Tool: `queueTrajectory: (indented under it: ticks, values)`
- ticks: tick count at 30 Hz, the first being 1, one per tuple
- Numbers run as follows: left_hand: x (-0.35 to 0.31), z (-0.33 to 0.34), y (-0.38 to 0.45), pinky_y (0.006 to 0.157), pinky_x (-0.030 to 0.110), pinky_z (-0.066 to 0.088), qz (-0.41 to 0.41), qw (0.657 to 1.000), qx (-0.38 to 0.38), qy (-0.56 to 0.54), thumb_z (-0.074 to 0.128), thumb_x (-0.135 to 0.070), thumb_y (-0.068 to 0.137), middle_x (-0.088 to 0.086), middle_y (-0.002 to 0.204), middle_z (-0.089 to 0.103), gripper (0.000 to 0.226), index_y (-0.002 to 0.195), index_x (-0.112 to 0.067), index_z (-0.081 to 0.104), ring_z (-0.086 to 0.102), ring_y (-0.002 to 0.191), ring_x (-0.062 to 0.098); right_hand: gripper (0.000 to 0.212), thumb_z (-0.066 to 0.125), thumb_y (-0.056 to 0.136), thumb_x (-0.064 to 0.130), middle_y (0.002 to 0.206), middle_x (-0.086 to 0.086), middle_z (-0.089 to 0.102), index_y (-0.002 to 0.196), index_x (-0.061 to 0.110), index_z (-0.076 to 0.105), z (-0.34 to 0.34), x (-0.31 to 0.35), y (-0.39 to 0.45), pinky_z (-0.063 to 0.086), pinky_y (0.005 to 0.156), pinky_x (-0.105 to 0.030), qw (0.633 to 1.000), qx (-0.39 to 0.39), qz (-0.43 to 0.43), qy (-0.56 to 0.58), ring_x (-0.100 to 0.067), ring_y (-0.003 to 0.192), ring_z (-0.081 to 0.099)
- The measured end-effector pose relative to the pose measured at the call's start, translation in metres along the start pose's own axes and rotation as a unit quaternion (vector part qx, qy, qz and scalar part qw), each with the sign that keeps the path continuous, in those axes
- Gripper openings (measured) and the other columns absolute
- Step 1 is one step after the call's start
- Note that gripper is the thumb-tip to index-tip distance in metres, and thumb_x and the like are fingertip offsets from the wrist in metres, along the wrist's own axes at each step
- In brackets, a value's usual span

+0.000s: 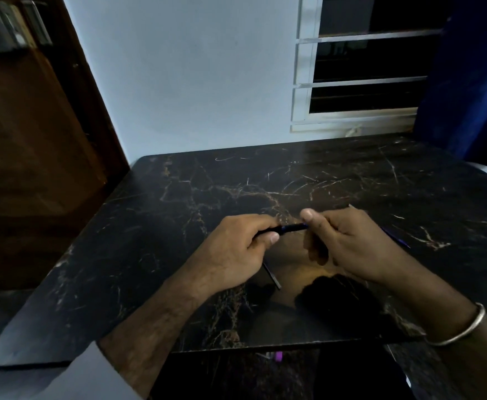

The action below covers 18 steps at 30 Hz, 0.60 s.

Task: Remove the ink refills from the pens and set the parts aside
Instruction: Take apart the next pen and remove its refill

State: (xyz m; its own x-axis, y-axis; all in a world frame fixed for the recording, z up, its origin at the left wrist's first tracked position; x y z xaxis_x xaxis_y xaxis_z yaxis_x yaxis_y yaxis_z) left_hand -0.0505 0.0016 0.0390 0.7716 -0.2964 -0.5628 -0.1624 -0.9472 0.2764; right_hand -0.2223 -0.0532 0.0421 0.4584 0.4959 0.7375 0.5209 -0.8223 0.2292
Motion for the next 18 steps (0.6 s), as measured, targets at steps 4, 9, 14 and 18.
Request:
queueTrajectory:
  ticks: [4, 9, 14, 18]
  values:
    - [0.001, 0.000, 0.001, 0.066, 0.009, 0.041, -0.001, 1.000, 0.010, 0.012, 0.056, -0.023, 0.099, -0.013, 0.084, 0.063, 0.014, 0.101, -0.027, 0.069, 0.058, 0.082, 0.002, 0.031, 0.069, 0.077, 0.054, 0.087, 0.012, 0.067, 0.098, 0.033, 0.063, -0.001, 0.001, -0.001, 0.051, 0.062, -0.020, 0.998, -0.010, -0.055, -0.030, 0.001, 0.081, 0.064]
    - [0.003, 0.002, -0.001, 0.067, 0.008, 0.040, -0.004, 1.000, 0.026, 0.009, 0.057, -0.024, 0.099, -0.014, 0.082, 0.061, 0.011, 0.096, -0.027, 0.068, 0.057, 0.082, 0.001, 0.077, 0.029, 0.076, 0.086, 0.071, 0.002, 0.071, 0.078, 0.021, 0.070, -0.002, -0.007, -0.001, 0.056, 0.060, -0.033, 0.998, -0.011, -0.021, -0.061, -0.007, 0.064, 0.066]
    - [0.001, 0.006, -0.001, 0.068, 0.018, 0.048, 0.005, 0.999, 0.042, 0.024, 0.057, -0.025, 0.099, -0.011, 0.086, 0.064, 0.013, 0.100, -0.021, 0.069, 0.060, 0.081, 0.004, 0.030, 0.054, 0.085, 0.060, 0.079, 0.013, 0.062, 0.082, 0.031, 0.061, 0.004, 0.006, -0.007, 0.048, 0.058, -0.023, 0.983, -0.022, -0.134, -0.125, -0.002, 0.074, 0.060]
    - [0.001, 0.007, -0.002, 0.064, 0.015, 0.045, -0.001, 0.999, 0.040, 0.006, 0.057, -0.026, 0.099, -0.012, 0.084, 0.063, 0.012, 0.099, -0.024, 0.069, 0.059, 0.079, 0.004, 0.051, 0.039, 0.084, 0.074, 0.071, 0.011, 0.062, 0.078, 0.029, 0.063, -0.003, -0.002, -0.004, 0.046, 0.053, -0.024, 0.986, -0.056, -0.076, -0.139, 0.000, 0.068, 0.059]
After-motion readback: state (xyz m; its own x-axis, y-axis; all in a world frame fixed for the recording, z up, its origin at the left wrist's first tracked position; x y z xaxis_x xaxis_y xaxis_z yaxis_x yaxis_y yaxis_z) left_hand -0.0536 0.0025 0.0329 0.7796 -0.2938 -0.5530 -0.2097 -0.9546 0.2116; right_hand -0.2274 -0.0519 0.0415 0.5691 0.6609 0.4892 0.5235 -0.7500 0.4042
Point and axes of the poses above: each hand's wrist, its own y-axis towards the middle knuckle, its own z-axis out of the palm, x = y × z, the point moved 5 cm from there along y, towards the middle knuckle
